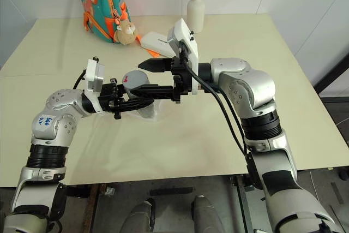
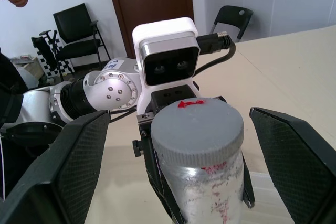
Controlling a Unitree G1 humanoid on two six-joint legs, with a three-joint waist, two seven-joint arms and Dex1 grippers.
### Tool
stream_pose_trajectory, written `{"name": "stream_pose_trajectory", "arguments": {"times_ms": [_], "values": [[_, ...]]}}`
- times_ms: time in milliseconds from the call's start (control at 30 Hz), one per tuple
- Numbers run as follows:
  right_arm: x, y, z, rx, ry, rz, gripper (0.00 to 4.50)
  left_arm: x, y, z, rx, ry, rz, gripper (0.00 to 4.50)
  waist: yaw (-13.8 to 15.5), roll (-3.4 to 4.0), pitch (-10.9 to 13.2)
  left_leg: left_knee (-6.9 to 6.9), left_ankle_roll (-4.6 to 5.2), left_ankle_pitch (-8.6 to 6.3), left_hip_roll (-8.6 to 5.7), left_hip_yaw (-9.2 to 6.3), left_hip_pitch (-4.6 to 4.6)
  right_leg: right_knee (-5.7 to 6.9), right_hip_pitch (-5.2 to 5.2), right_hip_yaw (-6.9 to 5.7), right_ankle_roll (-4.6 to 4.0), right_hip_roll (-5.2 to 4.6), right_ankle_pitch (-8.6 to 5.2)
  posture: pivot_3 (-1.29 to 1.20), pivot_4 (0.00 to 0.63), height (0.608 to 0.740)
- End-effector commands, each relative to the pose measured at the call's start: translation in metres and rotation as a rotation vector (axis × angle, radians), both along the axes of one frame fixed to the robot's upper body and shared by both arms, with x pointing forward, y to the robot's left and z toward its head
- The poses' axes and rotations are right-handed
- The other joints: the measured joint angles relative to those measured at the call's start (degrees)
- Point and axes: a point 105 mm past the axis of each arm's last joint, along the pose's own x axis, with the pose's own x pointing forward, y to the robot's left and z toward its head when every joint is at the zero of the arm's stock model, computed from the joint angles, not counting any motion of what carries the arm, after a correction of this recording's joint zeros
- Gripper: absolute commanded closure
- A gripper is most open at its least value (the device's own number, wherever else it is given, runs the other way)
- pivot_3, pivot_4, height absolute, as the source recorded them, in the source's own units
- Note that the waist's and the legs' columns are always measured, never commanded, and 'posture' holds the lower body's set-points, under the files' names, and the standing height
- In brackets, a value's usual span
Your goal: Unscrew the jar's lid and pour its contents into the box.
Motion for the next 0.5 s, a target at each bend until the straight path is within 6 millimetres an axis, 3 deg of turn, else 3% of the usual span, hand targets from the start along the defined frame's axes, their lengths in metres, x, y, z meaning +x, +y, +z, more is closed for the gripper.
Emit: {"name": "stream_pose_trajectory", "arguments": {"times_ms": [33, 500], "values": [[-0.002, 0.007, 0.010, -0.002, -0.045, 0.007, 0.03, -0.004, 0.001, 0.011, -0.013, -0.044, -0.009, 2.54, 0.02, 0.00, 0.00, 0.00, 0.00, 0.00, 0.00, 0.00, 0.00, 0.00, 0.00, 0.00, 0.00, 0.00, 0.00, 0.00, 0.150, 0.740], [0.004, 0.018, 0.011, -0.015, -0.063, 0.013, 0.03, -0.004, 0.001, 0.011, -0.018, -0.045, -0.004, 2.54, 0.06, 0.00, 0.00, -0.01, 0.00, 0.00, 0.00, 0.00, 0.00, -0.02, 0.00, -0.01, 0.00, 0.00, 0.00, 0.00, 0.150, 0.740]]}}
